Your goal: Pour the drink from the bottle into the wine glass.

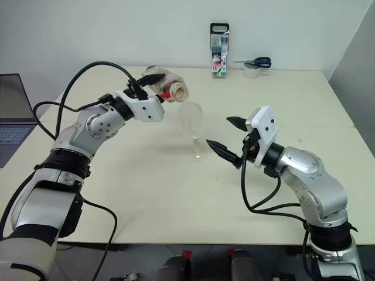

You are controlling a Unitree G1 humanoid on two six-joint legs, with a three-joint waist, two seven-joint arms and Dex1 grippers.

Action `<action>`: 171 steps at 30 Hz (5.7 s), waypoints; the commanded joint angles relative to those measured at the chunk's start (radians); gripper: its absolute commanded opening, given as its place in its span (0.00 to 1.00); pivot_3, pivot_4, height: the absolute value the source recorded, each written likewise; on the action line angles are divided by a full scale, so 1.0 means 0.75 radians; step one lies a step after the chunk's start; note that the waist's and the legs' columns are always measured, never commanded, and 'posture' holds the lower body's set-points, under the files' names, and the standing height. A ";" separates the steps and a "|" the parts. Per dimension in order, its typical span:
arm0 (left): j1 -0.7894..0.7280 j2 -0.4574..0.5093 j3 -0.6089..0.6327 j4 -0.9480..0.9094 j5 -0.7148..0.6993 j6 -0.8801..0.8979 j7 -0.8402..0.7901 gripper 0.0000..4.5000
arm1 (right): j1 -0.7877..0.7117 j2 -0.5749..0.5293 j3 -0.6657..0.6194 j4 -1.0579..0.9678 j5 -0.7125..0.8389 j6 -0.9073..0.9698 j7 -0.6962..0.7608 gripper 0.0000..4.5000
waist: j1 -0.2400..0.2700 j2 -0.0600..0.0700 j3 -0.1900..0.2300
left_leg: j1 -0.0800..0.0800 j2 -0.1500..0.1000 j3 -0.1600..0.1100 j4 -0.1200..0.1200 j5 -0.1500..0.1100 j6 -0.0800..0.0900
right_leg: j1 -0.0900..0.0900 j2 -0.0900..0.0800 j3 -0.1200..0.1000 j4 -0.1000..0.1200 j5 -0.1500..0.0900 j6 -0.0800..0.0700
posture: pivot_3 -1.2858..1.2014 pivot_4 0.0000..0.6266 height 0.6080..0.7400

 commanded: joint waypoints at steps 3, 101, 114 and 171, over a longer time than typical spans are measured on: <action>-0.089 0.046 -0.017 0.038 0.055 -0.048 0.096 0.37 | -0.015 -0.046 -0.046 0.015 0.020 -0.027 0.043 1.00 | -0.001 0.000 0.000 | 0.000 0.000 0.000 0.000 0.000 0.000 | 0.000 0.000 0.000 0.000 0.000 0.000 | 0.52 0.24 1.00; -0.138 -0.024 -0.057 0.178 -0.152 -0.051 0.004 0.37 | -0.025 0.123 0.073 -0.044 -0.057 -0.105 -0.111 1.00 | -0.004 0.000 0.000 | 0.000 -0.001 0.000 0.002 0.003 -0.005 | 0.000 -0.001 0.000 0.002 0.000 0.000 | 0.52 0.24 1.00; 0.102 -0.163 0.329 -0.273 -0.725 0.653 -0.309 0.37 | -0.041 0.049 0.132 -0.099 -0.038 -0.035 -0.027 1.00 | -0.013 0.000 0.000 | 0.000 0.000 -0.001 0.002 0.003 -0.005 | 0.000 -0.001 0.000 0.004 0.000 0.000 | 0.52 0.24 1.00; 1.229 -0.385 0.692 -1.383 -1.092 1.405 -0.122 0.99 | 0.387 0.399 0.058 0.191 -0.326 -0.540 -0.333 1.00 | 0.004 -0.006 -0.004 | 0.003 0.005 -0.003 0.001 0.003 -0.005 | 0.001 -0.002 0.004 0.002 0.000 0.000 | 0.52 0.24 1.00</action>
